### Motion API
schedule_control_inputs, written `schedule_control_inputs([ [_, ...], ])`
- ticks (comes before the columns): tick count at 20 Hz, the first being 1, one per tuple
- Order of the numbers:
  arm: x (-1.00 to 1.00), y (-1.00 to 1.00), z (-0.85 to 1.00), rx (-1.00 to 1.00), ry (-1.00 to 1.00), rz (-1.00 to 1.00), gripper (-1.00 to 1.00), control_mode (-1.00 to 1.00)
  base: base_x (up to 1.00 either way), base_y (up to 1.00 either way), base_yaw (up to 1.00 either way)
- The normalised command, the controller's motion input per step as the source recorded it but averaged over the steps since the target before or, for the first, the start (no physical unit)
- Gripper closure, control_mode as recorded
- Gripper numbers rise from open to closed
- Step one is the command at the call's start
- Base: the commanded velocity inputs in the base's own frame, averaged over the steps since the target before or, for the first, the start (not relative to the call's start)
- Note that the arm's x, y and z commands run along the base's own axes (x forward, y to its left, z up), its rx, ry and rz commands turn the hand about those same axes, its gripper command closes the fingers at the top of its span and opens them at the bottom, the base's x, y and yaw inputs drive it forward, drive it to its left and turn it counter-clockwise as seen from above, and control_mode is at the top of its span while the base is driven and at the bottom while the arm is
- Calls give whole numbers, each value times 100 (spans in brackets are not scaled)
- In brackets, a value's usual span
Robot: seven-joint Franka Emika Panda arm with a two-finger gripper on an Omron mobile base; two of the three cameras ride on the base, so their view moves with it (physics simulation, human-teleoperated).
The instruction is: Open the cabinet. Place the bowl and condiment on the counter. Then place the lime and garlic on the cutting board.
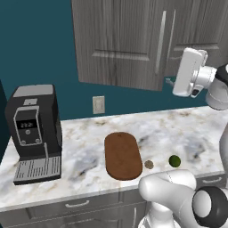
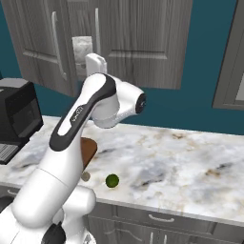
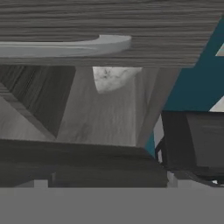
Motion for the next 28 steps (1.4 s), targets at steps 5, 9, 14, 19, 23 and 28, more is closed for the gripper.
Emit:
schedule_control_inputs([
  [5,23,18,-2,0,0,0,-100,-100,0,0,0],
  [9,23,20,0,0,0,0,-100,-100,0,0,0],
  [14,18,21,0,0,0,0,-100,-100,0,0,0],
  [19,-19,35,6,0,5,0,-100,-100,0,0,0],
  [23,-49,44,22,0,8,0,-100,-100,0,0,0],
  [28,-40,58,49,0,18,0,-100,-100,0,0,0],
])
